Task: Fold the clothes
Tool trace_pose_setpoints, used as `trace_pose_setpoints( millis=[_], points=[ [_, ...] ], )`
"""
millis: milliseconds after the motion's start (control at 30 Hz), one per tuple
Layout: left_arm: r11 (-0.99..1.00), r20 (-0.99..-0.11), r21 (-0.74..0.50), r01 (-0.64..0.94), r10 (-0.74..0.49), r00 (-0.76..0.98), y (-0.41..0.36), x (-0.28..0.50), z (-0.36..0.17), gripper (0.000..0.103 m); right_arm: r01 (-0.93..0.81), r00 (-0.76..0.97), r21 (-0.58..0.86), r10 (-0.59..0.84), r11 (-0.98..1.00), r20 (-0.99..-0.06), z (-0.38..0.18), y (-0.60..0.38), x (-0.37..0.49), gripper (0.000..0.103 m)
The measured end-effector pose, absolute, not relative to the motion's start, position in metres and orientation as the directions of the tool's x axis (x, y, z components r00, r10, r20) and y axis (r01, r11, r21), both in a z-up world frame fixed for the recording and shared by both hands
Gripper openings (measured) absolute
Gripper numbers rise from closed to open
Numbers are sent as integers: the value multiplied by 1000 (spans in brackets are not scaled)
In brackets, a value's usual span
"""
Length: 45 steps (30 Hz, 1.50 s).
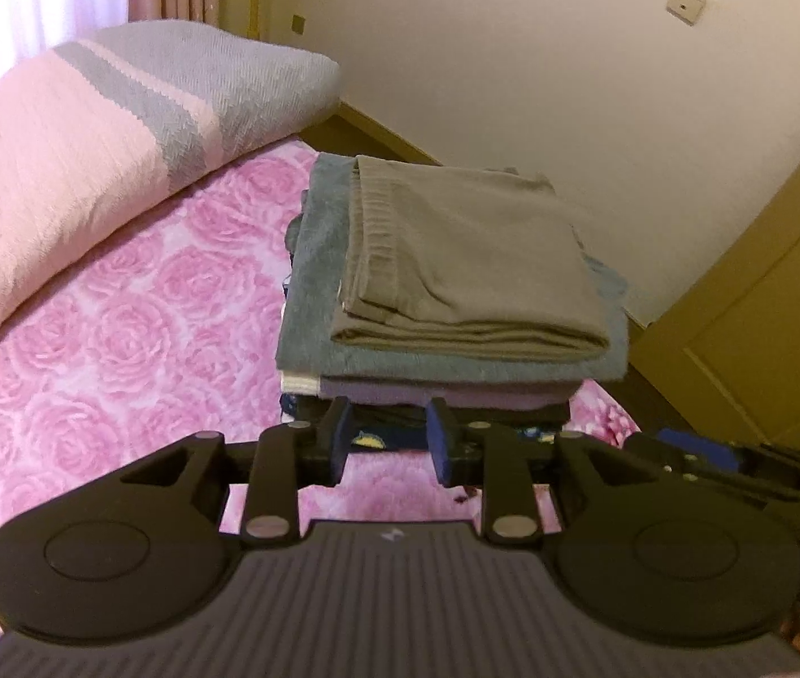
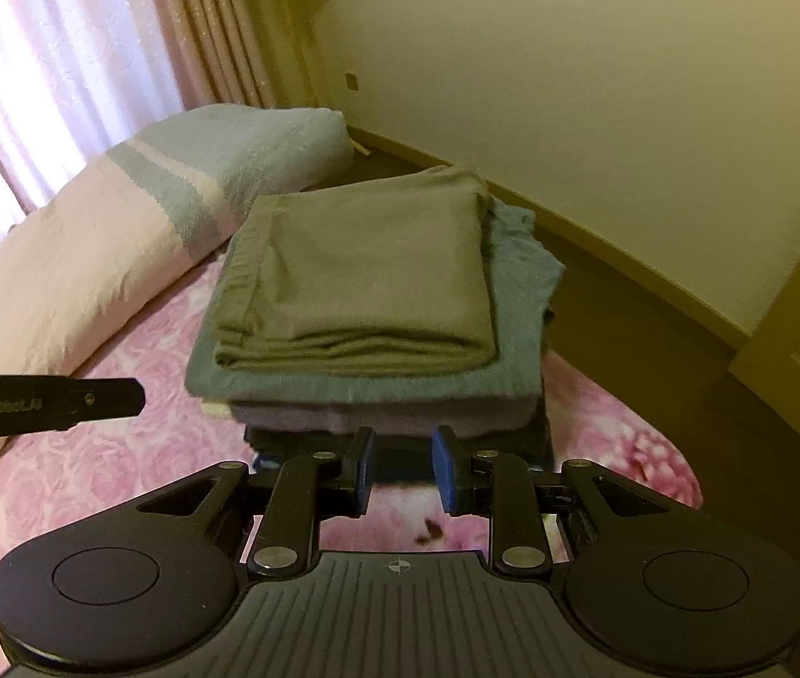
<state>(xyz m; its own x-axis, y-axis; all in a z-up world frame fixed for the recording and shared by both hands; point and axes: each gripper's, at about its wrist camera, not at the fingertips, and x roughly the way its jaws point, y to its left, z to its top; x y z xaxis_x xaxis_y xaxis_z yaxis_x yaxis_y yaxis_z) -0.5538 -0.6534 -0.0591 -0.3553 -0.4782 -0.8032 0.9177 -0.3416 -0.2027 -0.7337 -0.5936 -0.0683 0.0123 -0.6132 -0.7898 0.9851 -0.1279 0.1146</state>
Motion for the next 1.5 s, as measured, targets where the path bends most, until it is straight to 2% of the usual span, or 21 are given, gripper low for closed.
trace_pose_setpoints(
  millis=[267, 300, 333, 367, 400, 600, 967, 1233, 1500],
  points=[
    [-377, -785, -168, 911, -507, -355, -603, -541, -34, 28, 979, -35, 100, -631, -177, -775, -43, -533, -710, 27],
    [-379, -782, -164, 911, -512, -355, -596, -540, -31, 29, 979, -39, 99, -635, -180, -772, -40, -526, -707, 33],
    [-382, -780, -159, 911, -517, -353, -588, -538, -27, 29, 978, -42, 99, -641, -183, -767, -37, -518, -705, 59],
    [-383, -777, -153, 911, -522, -350, -582, -537, -24, 30, 977, -50, 98, -648, -190, -760, -34, -511, -702, 72],
    [-386, -773, -150, 910, -528, -351, -574, -535, -21, 31, 976, -60, 95, -658, -198, -751, -30, -504, -699, 77],
    [-395, -758, -125, 910, -555, -344, -532, -521, -5, 37, 974, -81, 85, -681, -208, -728, -18, -466, -681, 77],
    [-410, -776, -84, 908, -545, -318, -469, -493, -2, 40, 976, -69, 87, -666, -198, -743, -13, -406, -649, 77],
    [-405, -772, -67, 912, -558, -304, -455, -485, -4, 46, 967, -96, 82, -643, -242, -760, -11, -403, -646, 77],
    [-392, -791, -107, 914, -523, -317, -459, -481, -14, 48, 969, -147, 23, -647, -246, -748, -7, -400, -643, 77]
  ],
)
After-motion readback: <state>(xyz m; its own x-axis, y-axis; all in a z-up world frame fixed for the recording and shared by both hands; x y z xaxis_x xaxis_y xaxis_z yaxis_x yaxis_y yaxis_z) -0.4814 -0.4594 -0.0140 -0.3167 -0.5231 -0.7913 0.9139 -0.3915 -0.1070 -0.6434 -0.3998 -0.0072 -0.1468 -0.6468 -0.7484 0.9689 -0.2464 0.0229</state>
